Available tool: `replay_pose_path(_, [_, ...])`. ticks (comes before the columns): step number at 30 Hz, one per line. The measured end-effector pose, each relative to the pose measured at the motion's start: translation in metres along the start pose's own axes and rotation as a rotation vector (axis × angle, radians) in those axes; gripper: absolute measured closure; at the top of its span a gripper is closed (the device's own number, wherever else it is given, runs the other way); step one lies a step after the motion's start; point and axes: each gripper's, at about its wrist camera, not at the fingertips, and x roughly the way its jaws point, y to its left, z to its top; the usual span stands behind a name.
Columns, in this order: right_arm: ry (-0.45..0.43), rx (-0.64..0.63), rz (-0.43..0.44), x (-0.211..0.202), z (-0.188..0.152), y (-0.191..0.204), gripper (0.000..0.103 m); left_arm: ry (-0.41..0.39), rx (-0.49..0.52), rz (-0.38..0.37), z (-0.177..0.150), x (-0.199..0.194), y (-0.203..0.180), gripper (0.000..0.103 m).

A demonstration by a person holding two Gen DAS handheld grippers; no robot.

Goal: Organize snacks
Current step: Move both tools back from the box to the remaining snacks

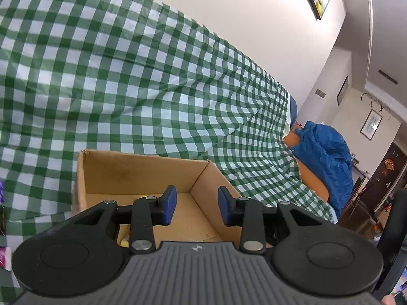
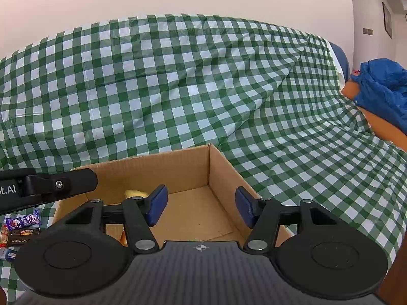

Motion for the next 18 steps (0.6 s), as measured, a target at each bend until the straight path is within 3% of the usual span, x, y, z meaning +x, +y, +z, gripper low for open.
replay_pose_path(3, [-0.015,0.017,-0.005,-0.005,-0.001,0.001,0.042,-0.012,0.024,0.008,0.0,-0.007,0.0,0.065])
replay_pose_path(7, [-0.019,0.02,0.004,-0.011,-0.006,0.01,0.042,-0.057,0.054,0.046,0.001,-0.027,0.005,0.098])
replay_pose_path(12, [-0.021,-0.015,0.085,-0.021,-0.014,0.033,0.043,-0.049,0.036,0.12,0.013,-0.06,0.036,0.098])
replay_pose_path(16, [0.006,-0.076,0.259,-0.027,-0.022,0.061,0.067,-0.014,0.018,0.263,0.038,-0.083,0.081,0.098])
replay_pose_path(18, [0.008,-0.107,0.337,-0.033,-0.023,0.075,0.07,-0.04,0.056,0.331,0.041,-0.098,0.106,0.098])
